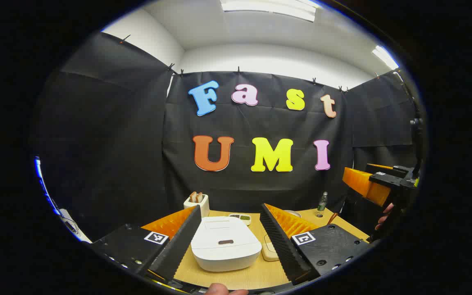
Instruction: Close the left gripper, press the button to open the rice cooker; take a wooden spoon from the chopstick holder with the right hand, scoop a spoonful of rice and pour it into the rice cooker, then put the wooden spoon back into the chopstick holder.
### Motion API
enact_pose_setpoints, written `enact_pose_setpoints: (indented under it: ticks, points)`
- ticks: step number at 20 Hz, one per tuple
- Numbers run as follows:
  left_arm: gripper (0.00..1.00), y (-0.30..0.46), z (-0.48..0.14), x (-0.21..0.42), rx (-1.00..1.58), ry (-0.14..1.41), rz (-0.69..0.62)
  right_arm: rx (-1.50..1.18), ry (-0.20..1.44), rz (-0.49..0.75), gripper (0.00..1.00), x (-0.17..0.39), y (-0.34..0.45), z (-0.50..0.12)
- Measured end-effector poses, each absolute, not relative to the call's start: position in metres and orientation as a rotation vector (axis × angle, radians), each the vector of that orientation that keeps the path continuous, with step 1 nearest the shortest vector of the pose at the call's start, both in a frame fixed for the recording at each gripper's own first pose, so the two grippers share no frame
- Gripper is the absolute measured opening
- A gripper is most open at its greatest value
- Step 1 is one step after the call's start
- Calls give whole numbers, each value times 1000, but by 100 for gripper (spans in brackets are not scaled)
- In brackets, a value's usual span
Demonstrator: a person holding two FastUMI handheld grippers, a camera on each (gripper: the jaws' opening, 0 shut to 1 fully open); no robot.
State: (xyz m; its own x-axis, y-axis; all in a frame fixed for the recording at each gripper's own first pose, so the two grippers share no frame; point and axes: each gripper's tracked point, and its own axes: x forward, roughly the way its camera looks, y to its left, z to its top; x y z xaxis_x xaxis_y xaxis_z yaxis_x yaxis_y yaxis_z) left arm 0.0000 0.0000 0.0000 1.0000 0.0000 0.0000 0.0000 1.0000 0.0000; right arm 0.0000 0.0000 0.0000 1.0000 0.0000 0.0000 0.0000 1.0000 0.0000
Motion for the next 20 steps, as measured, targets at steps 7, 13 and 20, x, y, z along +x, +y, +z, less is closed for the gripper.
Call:
enact_pose_setpoints:
  ticks: [7,13,20]
  points:
    - [94,5,-1,11,19,-5,5,10,-21,16,100,-2,9,3]
    - [94,-13,-2,13,24,-11,-24,14,13,34,100,1,9,-4]
    - [94,-33,-1,24,27,-6,-51,19,19,20,100,10,-8,-4]
